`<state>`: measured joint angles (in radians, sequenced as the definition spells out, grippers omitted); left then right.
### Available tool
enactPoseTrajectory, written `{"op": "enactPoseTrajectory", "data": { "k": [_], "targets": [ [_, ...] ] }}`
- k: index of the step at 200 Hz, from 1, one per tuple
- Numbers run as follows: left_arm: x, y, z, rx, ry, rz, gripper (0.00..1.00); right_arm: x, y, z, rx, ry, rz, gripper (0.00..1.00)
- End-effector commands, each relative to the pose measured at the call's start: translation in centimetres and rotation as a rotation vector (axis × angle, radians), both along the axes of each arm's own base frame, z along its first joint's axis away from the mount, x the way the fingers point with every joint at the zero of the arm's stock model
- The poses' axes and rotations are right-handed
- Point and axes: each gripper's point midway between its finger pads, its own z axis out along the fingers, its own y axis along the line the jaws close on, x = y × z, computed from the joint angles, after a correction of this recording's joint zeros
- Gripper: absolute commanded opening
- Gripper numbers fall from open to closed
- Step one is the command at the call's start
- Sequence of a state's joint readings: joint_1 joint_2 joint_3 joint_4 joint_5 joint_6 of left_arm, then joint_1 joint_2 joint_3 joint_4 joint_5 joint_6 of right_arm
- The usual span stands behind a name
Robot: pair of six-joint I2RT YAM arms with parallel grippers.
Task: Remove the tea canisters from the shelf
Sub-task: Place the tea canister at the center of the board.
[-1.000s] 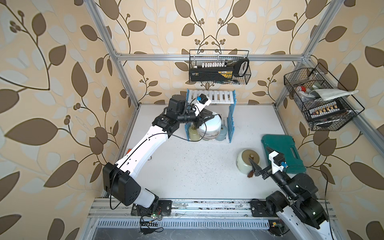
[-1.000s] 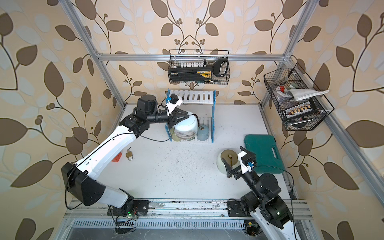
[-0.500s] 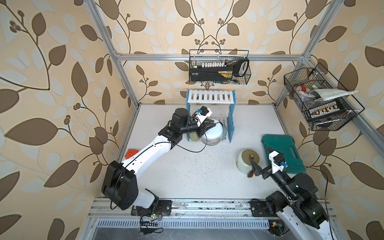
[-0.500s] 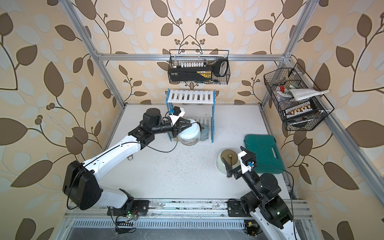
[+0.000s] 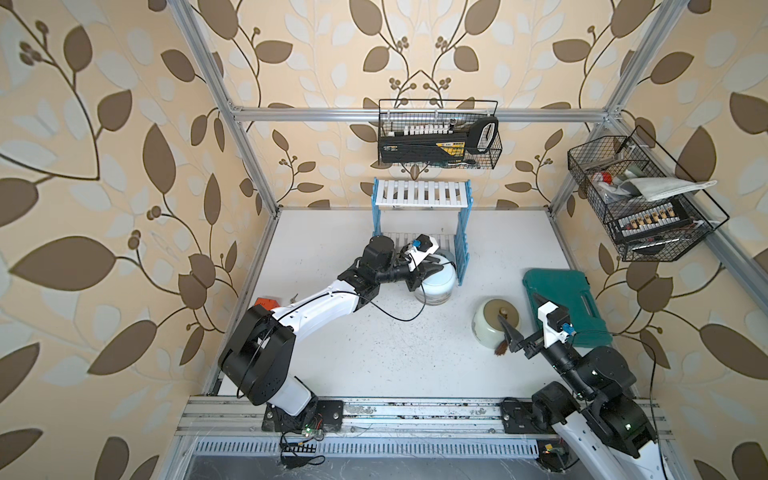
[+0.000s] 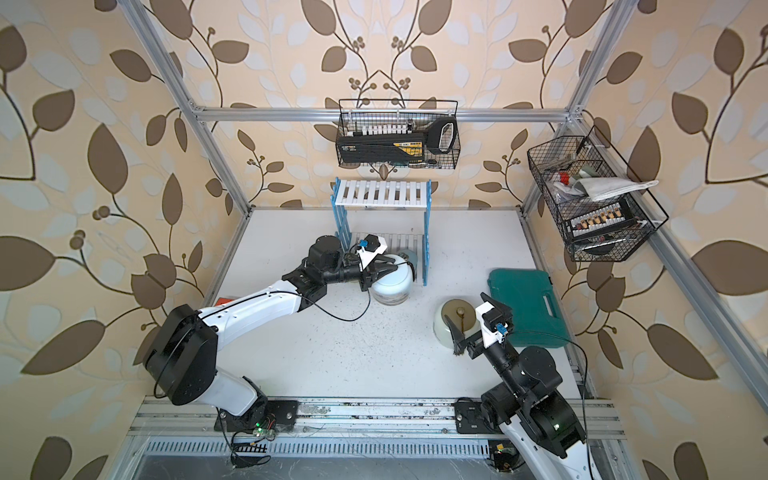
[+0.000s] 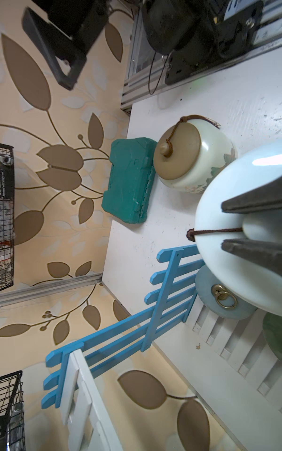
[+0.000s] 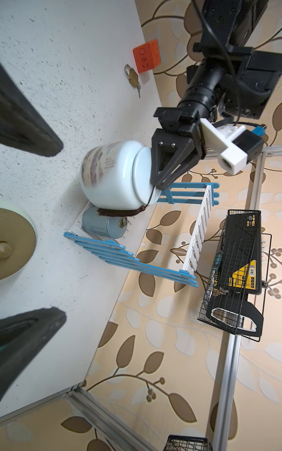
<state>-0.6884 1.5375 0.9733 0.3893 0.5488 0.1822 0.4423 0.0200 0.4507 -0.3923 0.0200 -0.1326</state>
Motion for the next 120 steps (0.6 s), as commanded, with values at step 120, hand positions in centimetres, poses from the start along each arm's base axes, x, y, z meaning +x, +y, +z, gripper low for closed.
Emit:
{"op": "enactPoseTrajectory", "data": {
  "k": [120],
  "targets": [
    [-2.1, -4.7, -0.2, -0.111, -0.152, -0.011, 0.00, -0.3, -0.6, 1.1, 0.005, -0.035, -0.022, 0.99]
  ]
}}
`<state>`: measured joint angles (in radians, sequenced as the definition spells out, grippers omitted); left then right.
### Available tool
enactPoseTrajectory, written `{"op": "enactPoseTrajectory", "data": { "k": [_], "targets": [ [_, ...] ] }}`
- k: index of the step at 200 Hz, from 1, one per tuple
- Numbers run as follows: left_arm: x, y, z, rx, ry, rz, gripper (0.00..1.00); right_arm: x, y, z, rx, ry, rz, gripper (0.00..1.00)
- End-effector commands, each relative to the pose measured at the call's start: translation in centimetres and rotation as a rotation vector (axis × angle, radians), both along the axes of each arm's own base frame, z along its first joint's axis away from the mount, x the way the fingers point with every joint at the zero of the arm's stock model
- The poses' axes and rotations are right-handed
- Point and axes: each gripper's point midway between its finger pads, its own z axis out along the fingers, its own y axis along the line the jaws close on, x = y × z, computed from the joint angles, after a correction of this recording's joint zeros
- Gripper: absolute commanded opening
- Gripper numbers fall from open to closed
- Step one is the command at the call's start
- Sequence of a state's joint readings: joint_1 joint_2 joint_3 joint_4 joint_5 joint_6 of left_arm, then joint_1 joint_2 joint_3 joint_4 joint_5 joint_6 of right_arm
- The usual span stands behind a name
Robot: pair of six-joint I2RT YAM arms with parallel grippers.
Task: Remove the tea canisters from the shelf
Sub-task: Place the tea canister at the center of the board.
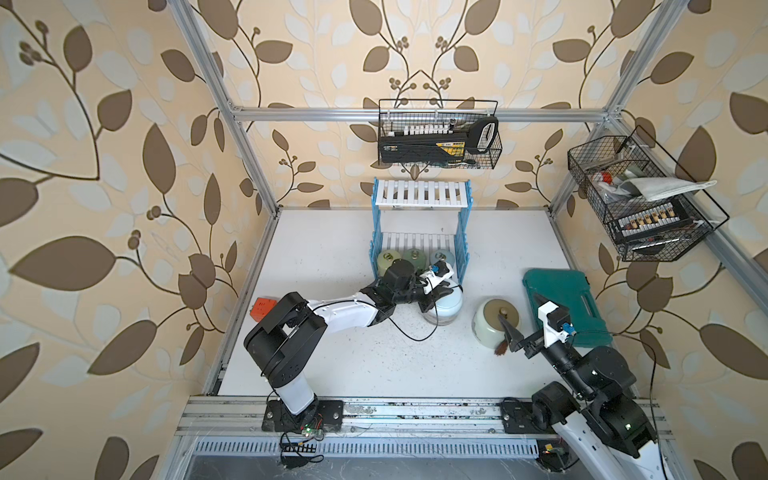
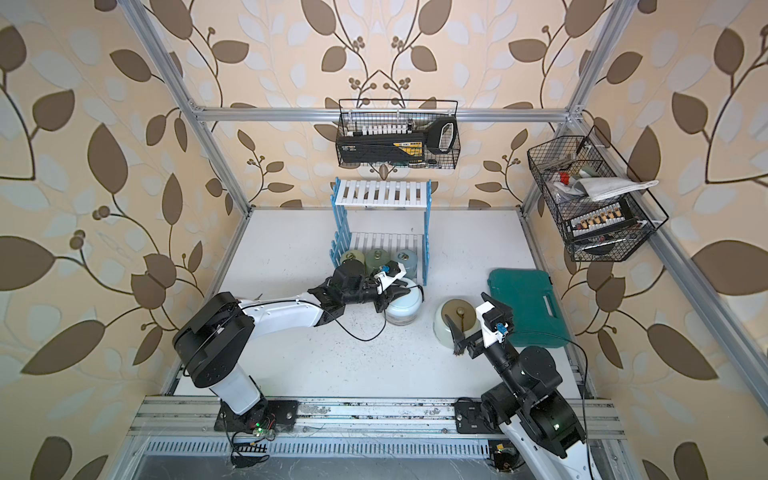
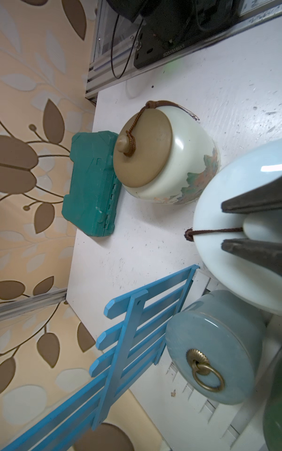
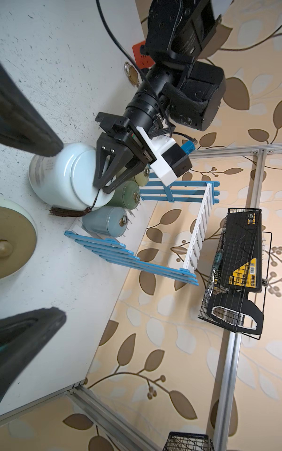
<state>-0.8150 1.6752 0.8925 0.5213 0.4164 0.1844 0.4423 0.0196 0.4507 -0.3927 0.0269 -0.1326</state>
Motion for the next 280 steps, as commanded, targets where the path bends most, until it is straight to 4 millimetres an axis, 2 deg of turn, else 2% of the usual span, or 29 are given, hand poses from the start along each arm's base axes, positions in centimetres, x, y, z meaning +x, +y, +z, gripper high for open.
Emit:
{"op": "enactPoseTrajectory", "data": {
  "k": [1, 53, 87, 141, 178, 202, 234, 250, 269, 280],
  "targets": [
    [0.0, -1.3, 7.0, -0.199, -0.184, -0.016, 0.00, -0.3, -0.5, 1.1, 0.006, -0.036, -0.016, 0.99],
    [-2.2, -2.7, 5.6, -0.180, -0.170, -0.054, 0.00, -0.3, -0.5, 1.1, 0.003, -0.034, -0.016, 0.99],
    [-2.0, -2.7, 5.1, -0.159, -0.165, -0.026, 0.00, -0.3, -0.5, 1.1, 0.003, -0.035, -0.017, 0.99],
    [-2.9, -2.8, 4.1, -0.154, -0.141, -0.054, 0.00, -0.4, -0.5, 1.1, 0.001, -0.037, -0.015, 0.99],
    [-3.3, -2.5, 3.3, -0.125, -0.130, -0.047, 0.05, -0.4, -0.5, 1.1, 0.001, -0.037, -0.016, 0.99],
    [-4.4, -2.4, 2.3, -0.112, -0.135, -0.090, 0.17, -0.4, -0.5, 1.2, 0.000, -0.038, -0.014, 0.99],
    [-4.7, -2.2, 2.5, -0.120, -0.113, -0.080, 0.29, -0.4, -0.5, 1.1, -0.001, -0.036, -0.016, 0.99],
    [-5.1, -2.1, 2.0, -0.107, -0.129, -0.100, 0.44, -0.3, -0.5, 1.1, -0.001, -0.037, -0.019, 0.99],
    [-4.8, -1.9, 2.3, -0.100, -0.116, -0.074, 0.66, -0.2, -0.5, 1.0, -0.001, -0.036, -0.021, 0.99],
    [-4.8, -1.7, 2.3, -0.106, -0.120, -0.066, 0.72, -0.3, -0.5, 1.0, -0.002, -0.034, -0.019, 0.99]
  ]
}}
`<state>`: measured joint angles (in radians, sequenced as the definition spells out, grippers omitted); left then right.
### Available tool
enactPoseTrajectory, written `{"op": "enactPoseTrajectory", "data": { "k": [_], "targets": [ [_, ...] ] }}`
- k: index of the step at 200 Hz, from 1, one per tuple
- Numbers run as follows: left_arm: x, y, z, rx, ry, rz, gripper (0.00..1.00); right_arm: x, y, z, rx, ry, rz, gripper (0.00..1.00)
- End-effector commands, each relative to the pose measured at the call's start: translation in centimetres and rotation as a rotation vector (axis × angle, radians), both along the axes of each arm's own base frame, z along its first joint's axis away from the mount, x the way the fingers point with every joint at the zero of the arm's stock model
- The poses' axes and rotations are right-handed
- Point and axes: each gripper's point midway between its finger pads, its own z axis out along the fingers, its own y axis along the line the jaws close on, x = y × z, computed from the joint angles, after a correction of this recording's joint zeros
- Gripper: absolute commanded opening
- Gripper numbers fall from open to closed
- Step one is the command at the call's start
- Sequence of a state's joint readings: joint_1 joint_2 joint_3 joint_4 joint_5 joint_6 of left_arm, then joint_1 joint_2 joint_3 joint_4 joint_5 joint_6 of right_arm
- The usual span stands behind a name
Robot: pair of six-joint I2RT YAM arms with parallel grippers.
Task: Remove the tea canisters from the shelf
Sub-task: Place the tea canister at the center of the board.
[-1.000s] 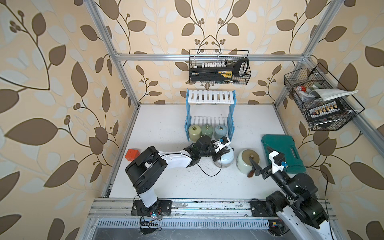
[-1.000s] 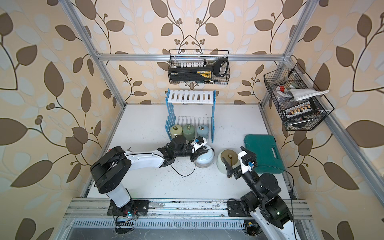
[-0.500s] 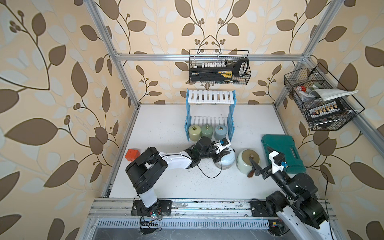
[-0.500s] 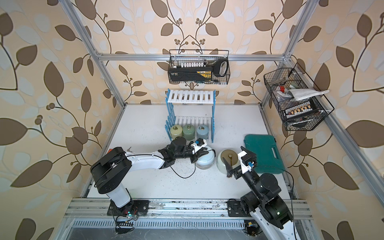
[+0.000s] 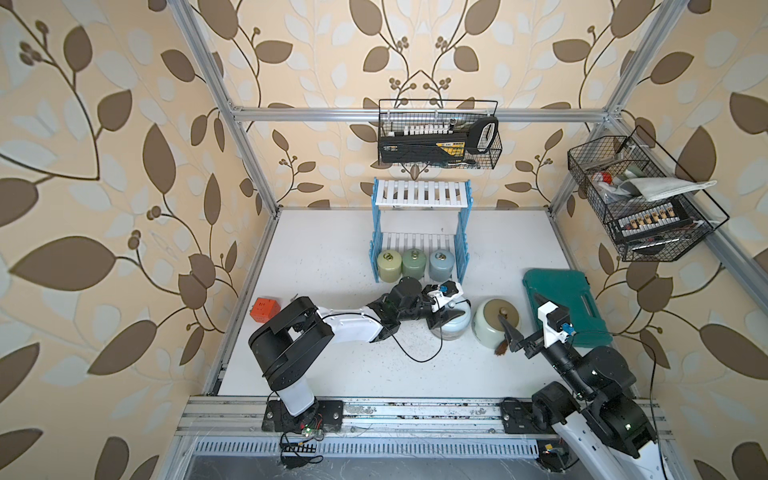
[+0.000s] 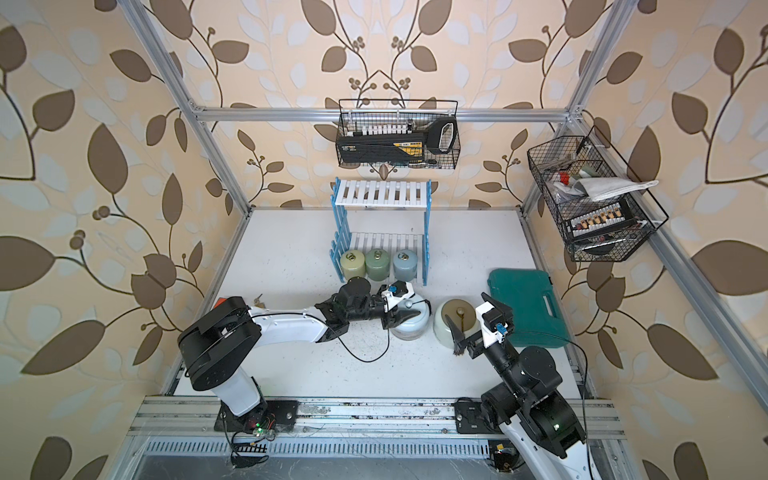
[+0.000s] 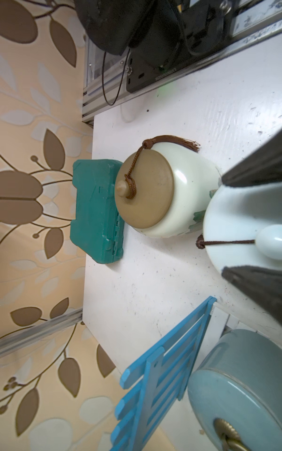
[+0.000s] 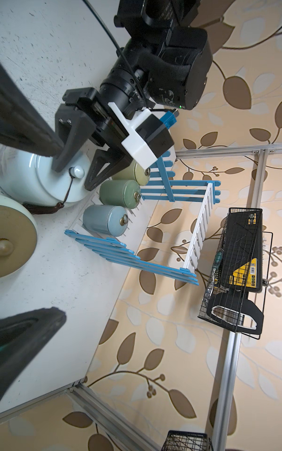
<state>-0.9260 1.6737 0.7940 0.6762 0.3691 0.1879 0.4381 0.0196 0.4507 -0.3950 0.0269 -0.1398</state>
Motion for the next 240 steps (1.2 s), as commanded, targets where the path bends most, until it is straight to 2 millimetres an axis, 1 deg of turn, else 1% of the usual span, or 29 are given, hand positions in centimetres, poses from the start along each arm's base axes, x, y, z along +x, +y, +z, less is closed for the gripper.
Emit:
{"op": "enactPoseTrajectory", "data": {
  "k": [1, 20, 46, 65, 80, 96, 120, 127, 129, 134, 145, 159, 178, 197, 210, 223, 240],
  "targets": [
    [-0.4, 0.1, 3.2, -0.075, -0.066, 0.000, 0.73, -0.4, -0.5, 1.1, 0.006, -0.034, -0.015, 0.99],
    [-1.1, 0.5, 2.9, -0.072, -0.072, -0.022, 0.79, -0.3, -0.5, 1.1, 0.007, -0.036, -0.017, 0.99],
    [-0.9, 1.0, 3.3, -0.073, -0.061, 0.009, 0.83, -0.3, -0.5, 1.1, 0.006, -0.034, -0.021, 0.99],
    [-1.5, 1.5, 3.0, -0.069, -0.082, -0.004, 0.91, -0.2, -0.6, 1.1, 0.006, -0.034, -0.027, 0.99],
    [-1.5, 1.9, 3.4, -0.064, -0.076, 0.010, 0.98, -0.1, -0.7, 1.0, 0.008, -0.035, -0.032, 0.99],
    [-1.7, 2.4, 3.4, -0.062, -0.083, 0.021, 0.99, -0.1, -0.7, 0.9, 0.006, -0.032, -0.029, 0.99],
    [-2.9, 3.4, 3.2, -0.055, -0.105, -0.013, 0.99, 0.0, -0.8, 0.8, 0.007, -0.030, -0.039, 0.99],
    [-2.8, 3.5, 2.8, -0.037, -0.090, -0.006, 0.99, 0.1, -0.8, 0.8, 0.008, -0.030, -0.043, 0.99],
    [-2.9, 3.7, 3.7, -0.053, -0.101, -0.003, 0.99, 0.1, -0.8, 0.7, 0.007, -0.027, -0.042, 0.99],
    [-3.0, 4.0, 4.0, -0.055, -0.101, 0.000, 0.99, 0.1, -0.8, 0.8, 0.009, -0.028, -0.042, 0.99],
    [-3.0, 4.7, 3.8, -0.053, -0.097, 0.004, 0.99, 0.0, -0.8, 0.7, 0.009, -0.023, -0.042, 0.99],
    [-3.5, 5.4, 3.5, -0.051, -0.108, -0.020, 0.99, 0.1, -1.0, 0.8, 0.013, -0.023, -0.053, 0.99],
    [-3.9, 6.4, 4.1, -0.057, -0.099, -0.033, 0.99, 0.3, -1.3, 0.6, 0.020, -0.018, -0.074, 0.99],
    [-3.1, 8.0, 5.0, -0.085, -0.063, -0.003, 0.99, 0.3, -1.4, 0.6, 0.023, -0.008, -0.077, 0.99],
    [-2.9, 9.1, 4.9, -0.086, -0.061, 0.001, 0.99, 0.3, -1.6, 0.5, 0.028, 0.004, -0.088, 0.99],
    [-2.5, 10.1, 5.3, -0.085, -0.042, 0.021, 0.99, 0.5, -1.8, 0.5, 0.033, 0.015, -0.104, 0.99],
    [-1.9, 11.4, 5.0, -0.049, -0.001, 0.056, 0.99, 0.8, -1.7, 0.2, 0.030, 0.037, -0.106, 0.99]
  ]
}}
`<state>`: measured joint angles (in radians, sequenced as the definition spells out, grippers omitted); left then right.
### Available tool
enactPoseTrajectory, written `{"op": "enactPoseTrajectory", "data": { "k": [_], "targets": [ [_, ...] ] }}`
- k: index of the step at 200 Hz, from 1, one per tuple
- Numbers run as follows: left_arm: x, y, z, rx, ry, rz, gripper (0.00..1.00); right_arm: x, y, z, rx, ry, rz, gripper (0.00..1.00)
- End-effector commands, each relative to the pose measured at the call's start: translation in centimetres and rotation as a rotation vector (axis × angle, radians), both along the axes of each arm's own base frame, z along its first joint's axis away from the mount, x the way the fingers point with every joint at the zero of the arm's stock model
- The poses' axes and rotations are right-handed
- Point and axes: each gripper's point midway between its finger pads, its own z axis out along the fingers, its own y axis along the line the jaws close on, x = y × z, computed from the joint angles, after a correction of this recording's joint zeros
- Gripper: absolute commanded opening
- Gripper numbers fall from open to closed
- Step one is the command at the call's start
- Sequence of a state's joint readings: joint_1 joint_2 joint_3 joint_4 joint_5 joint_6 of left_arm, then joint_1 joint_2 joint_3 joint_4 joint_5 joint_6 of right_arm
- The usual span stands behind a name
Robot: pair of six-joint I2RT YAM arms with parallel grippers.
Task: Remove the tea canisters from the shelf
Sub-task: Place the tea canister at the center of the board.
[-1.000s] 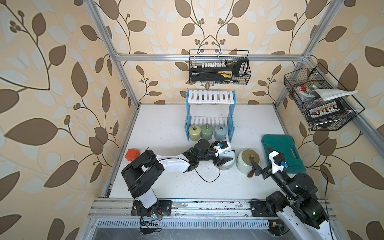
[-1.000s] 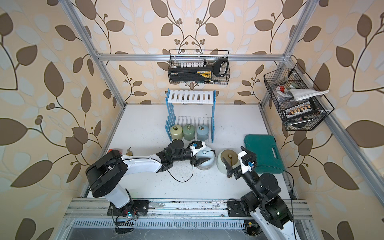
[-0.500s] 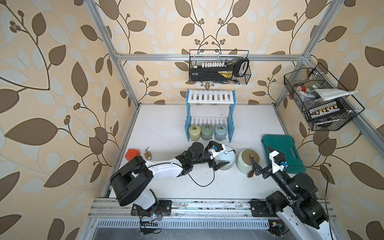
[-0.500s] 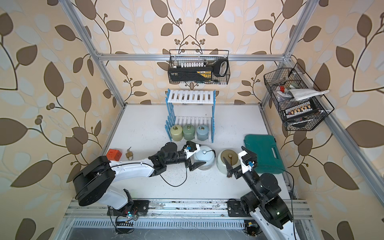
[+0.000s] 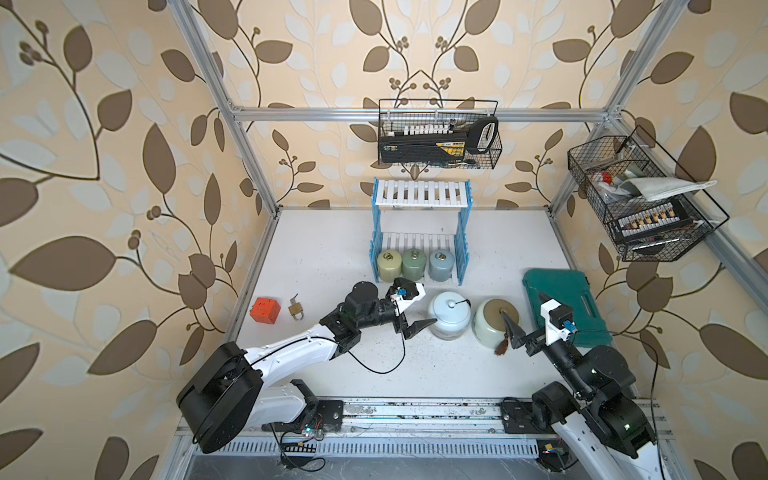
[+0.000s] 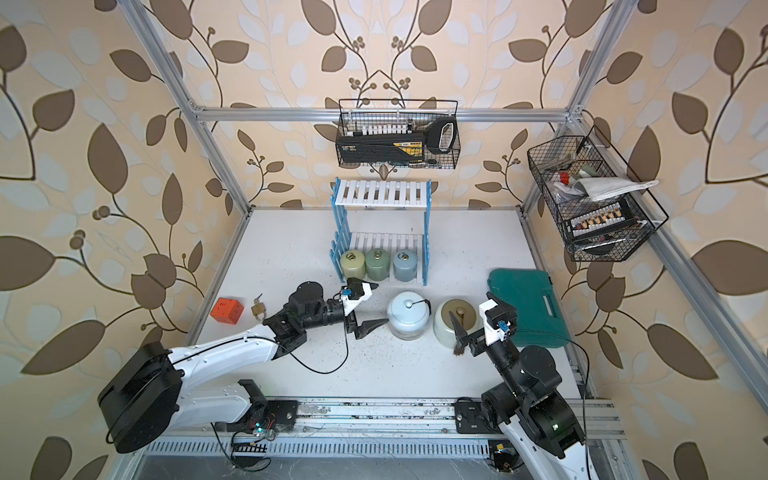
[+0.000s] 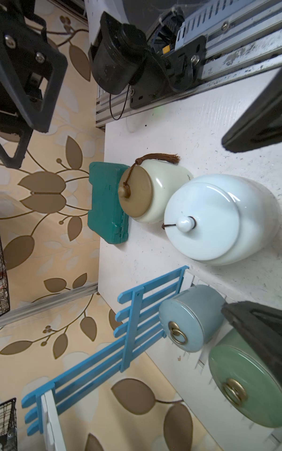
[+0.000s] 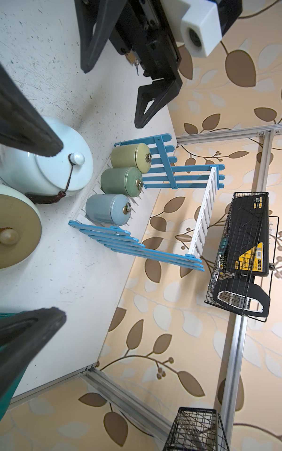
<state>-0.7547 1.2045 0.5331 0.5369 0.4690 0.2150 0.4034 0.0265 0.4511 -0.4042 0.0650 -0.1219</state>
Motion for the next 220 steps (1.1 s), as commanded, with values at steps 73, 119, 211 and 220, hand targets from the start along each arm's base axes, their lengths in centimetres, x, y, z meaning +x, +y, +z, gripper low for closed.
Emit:
{"op": "enactPoseTrajectory", "data": {
  "k": [73, 119, 211, 220],
  "targets": [
    [1.0, 6.1, 1.0, 0.097, 0.116, 0.095, 0.99, 1.5, -1.3, 0.5, 0.039, 0.116, -0.107, 0.99],
    [1.6, 9.8, 2.8, 0.072, 0.186, 0.206, 0.99, 3.5, -0.8, 1.3, 0.086, 0.280, -0.151, 0.99],
    [2.2, 17.2, 6.2, -0.042, 0.130, 0.483, 0.99, 7.3, 2.8, 2.4, 0.150, 0.475, -0.239, 0.99],
    [2.0, 17.7, 6.1, -0.045, 0.135, 0.500, 0.99, 7.6, 3.5, 2.5, 0.138, 0.478, -0.248, 0.99]
  ]
}}
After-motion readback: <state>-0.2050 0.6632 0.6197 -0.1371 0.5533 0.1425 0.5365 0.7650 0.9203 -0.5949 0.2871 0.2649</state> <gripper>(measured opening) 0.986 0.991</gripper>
